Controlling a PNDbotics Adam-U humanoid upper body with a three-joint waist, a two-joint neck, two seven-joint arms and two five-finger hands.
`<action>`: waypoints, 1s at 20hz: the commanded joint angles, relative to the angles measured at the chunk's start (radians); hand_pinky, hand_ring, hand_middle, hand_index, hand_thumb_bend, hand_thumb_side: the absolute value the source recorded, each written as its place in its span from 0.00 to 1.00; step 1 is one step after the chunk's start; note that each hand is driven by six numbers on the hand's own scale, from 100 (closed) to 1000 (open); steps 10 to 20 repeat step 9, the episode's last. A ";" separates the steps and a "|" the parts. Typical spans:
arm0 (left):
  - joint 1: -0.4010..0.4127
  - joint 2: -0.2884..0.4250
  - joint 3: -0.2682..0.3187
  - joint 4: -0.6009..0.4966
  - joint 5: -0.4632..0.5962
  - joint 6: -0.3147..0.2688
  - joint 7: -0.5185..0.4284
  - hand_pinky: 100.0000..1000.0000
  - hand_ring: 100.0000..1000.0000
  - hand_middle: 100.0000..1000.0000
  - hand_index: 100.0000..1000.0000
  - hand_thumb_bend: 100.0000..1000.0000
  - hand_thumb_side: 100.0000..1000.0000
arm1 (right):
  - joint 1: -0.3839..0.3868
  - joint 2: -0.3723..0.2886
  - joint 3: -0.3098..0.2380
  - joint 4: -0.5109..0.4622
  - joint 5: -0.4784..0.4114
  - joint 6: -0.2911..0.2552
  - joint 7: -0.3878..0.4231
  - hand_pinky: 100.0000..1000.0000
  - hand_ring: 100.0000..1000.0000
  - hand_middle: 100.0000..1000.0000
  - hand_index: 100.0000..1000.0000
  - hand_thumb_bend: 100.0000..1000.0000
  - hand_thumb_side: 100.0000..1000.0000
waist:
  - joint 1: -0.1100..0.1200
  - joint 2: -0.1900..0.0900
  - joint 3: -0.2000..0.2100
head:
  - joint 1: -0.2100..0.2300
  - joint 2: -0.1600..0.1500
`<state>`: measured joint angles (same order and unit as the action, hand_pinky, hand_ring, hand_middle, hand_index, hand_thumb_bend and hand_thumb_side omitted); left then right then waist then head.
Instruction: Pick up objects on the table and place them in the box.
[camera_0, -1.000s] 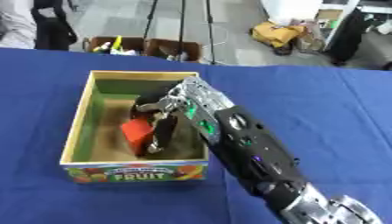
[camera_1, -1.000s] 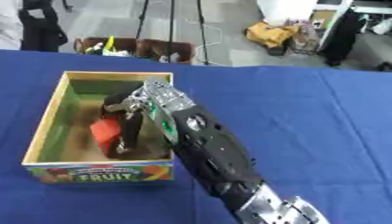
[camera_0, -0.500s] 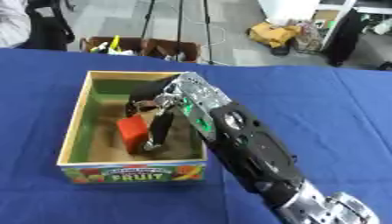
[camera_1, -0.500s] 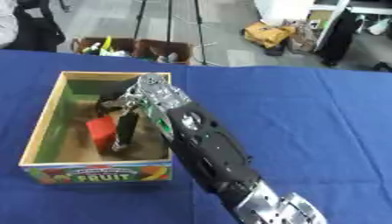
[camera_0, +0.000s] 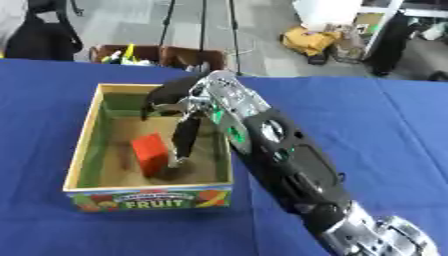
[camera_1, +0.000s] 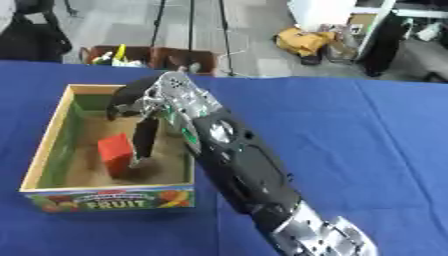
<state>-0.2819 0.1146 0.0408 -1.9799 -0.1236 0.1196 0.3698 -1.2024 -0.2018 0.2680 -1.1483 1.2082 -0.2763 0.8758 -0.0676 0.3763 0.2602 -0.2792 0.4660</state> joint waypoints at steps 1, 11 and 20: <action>-0.003 0.012 0.000 -0.020 0.002 0.002 0.000 0.22 0.65 0.50 0.44 0.00 0.83 | -0.025 -0.021 -0.011 -0.028 0.019 -0.015 0.015 0.73 0.94 0.97 1.00 0.83 0.59 | 0.013 -0.026 -0.001 | -0.006 0.002; -0.001 0.011 0.001 -0.020 0.002 0.003 0.003 0.22 0.65 0.50 0.44 0.00 0.83 | -0.018 -0.010 -0.011 0.009 -0.011 -0.035 0.031 0.95 1.00 1.00 1.00 0.52 0.46 | 0.018 -0.025 -0.002 | -0.018 -0.008; -0.001 0.011 0.001 -0.020 0.002 0.003 0.003 0.22 0.65 0.50 0.44 0.00 0.83 | -0.018 -0.010 -0.011 0.009 -0.011 -0.035 0.031 0.95 1.00 1.00 1.00 0.52 0.46 | 0.018 -0.025 -0.002 | -0.018 -0.008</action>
